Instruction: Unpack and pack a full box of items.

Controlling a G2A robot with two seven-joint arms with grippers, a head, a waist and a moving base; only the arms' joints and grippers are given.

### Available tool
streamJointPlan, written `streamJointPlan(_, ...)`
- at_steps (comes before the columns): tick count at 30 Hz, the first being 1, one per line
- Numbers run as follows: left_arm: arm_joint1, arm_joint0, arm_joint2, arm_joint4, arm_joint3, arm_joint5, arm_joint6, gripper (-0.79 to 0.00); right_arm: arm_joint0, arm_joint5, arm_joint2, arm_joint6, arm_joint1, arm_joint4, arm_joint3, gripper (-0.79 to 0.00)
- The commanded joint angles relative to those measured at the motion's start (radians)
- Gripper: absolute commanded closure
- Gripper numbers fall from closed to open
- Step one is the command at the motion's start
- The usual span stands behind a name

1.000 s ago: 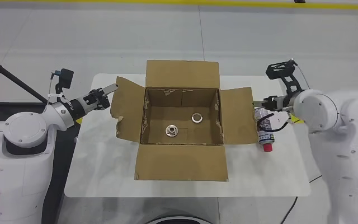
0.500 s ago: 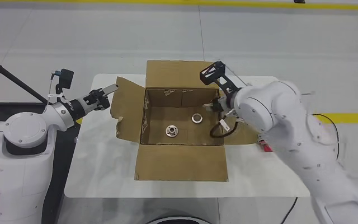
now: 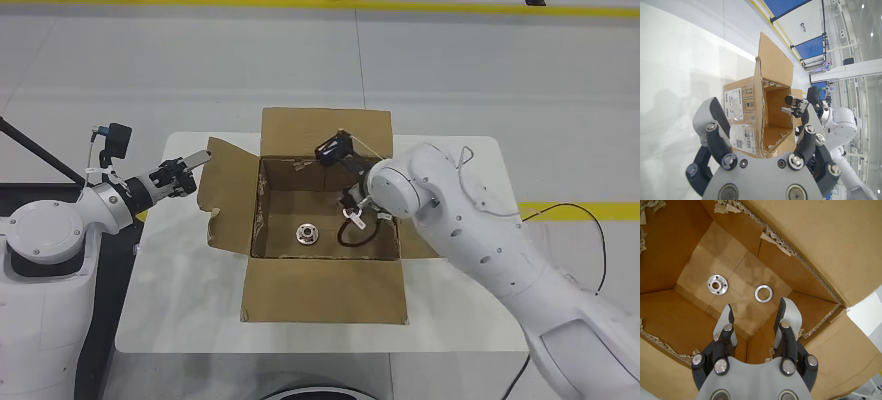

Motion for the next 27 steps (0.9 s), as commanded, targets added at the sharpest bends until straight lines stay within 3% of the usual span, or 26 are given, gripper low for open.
streamJointPlan(1, 0.000, 0.000, 0.000, 0.000, 0.000, 0.000, 0.000, -0.785, 0.008, 0.001, -0.019, -0.003, -0.014, -0.001, 0.041, -0.453)
streamJointPlan(5, -0.002, 0.015, 0.004, -0.027, -0.005, -0.029, 0.048, -0.785, 0.018, -0.014, -0.037, -0.023, -0.040, 0.027, 0.128, -0.363)
streamJointPlan(27, 0.003, 0.032, 0.011, -0.106, -0.014, -0.082, 0.124, -0.785, 0.063, -0.051, -0.114, -0.121, -0.176, 0.066, 0.508, -0.296)
